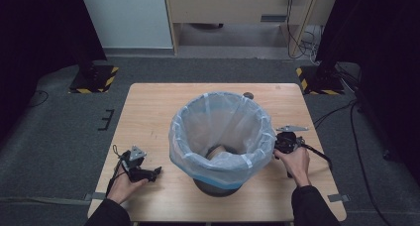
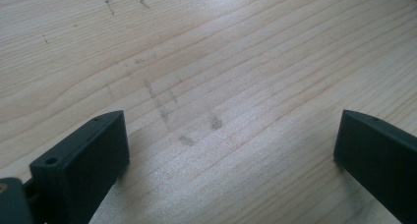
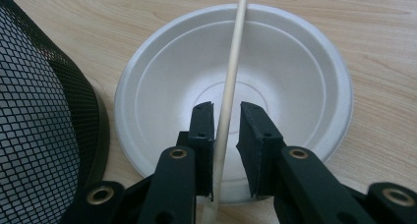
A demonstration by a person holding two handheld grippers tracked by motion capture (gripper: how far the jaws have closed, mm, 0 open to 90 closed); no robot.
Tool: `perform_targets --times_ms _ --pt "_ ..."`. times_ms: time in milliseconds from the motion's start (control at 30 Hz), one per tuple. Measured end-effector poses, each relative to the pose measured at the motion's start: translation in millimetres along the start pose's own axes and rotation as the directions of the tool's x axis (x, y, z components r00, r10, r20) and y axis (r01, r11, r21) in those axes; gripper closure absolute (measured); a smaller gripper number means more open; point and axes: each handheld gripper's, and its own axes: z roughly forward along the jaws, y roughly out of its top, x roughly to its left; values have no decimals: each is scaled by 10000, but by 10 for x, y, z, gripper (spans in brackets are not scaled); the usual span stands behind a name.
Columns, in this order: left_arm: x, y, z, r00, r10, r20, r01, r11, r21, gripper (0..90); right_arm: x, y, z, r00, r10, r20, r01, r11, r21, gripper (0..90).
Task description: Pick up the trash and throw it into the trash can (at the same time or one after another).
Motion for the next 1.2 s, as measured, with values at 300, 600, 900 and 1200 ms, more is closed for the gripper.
perform_targets --times_ms 300,600,900,1200 --pt "0 0 0 10000 3 1 -3 10000 1 0 -15 0 -7 10000 45 -3 -45 10000 29 840" --pt "0 0 0 10000 1 0 -1 10000 -1 0 -23 13 -36 9999 111 -47 -111 9999 -29 856" --pt "0 0 0 10000 2 1 -2 10000 0 0 -60 60 -135 9991 417 -117 -423 9973 -599 858" --pt "0 0 0 10000 1 -1 -1 10000 -1 0 -136 101 -263 9966 810 -140 -821 9879 -1313 858"
